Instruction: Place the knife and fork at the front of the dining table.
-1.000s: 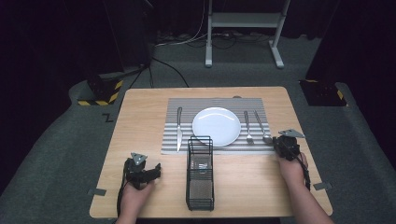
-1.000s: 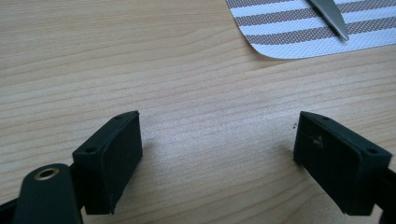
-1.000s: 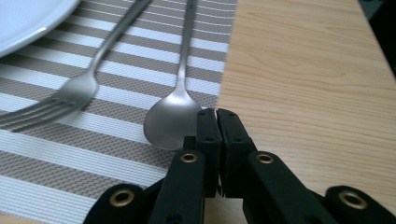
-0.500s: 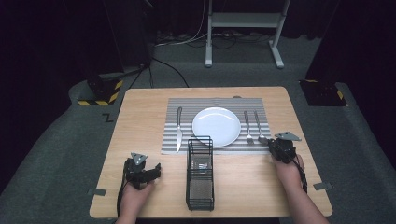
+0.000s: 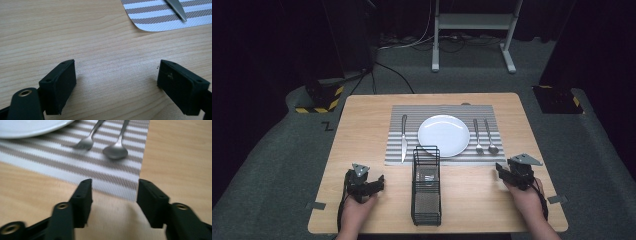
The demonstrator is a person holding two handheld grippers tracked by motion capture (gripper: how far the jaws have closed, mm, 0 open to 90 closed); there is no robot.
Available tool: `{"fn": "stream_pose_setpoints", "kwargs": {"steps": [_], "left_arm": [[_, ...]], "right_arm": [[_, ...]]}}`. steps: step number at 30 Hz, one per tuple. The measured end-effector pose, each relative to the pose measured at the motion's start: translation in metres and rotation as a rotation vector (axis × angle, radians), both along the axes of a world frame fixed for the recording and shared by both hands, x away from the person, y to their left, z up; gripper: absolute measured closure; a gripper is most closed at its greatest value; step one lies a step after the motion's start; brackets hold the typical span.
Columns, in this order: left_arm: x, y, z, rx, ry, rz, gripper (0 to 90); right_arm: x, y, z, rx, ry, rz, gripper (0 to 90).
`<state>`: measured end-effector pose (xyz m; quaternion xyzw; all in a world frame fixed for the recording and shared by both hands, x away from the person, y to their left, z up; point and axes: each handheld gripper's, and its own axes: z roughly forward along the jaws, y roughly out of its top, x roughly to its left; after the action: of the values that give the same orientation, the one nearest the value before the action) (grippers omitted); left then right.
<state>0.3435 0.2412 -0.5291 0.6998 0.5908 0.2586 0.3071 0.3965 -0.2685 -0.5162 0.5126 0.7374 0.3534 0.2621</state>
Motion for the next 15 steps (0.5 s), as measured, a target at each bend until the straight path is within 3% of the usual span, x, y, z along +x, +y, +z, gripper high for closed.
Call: {"fn": "stream_pose_setpoints", "kwargs": {"steps": [7, 10, 15], "left_arm": [[0.000, 0.000, 0.000, 0.002, -0.001, 0.000, 15.7], [0.000, 0.000, 0.000, 0.002, -0.001, 0.000, 15.7], [0.000, 0.000, 0.000, 0.002, -0.001, 0.000, 15.7]], "right_arm": [[-0.030, -0.018, -0.002, 0.013, 0.043, -0.013, 25.3], [-0.036, -0.023, -0.006, -0.022, 0.061, -0.028, 21.3], [-0.039, -0.028, -0.008, -0.017, 0.088, -0.014, 14.5]]}}
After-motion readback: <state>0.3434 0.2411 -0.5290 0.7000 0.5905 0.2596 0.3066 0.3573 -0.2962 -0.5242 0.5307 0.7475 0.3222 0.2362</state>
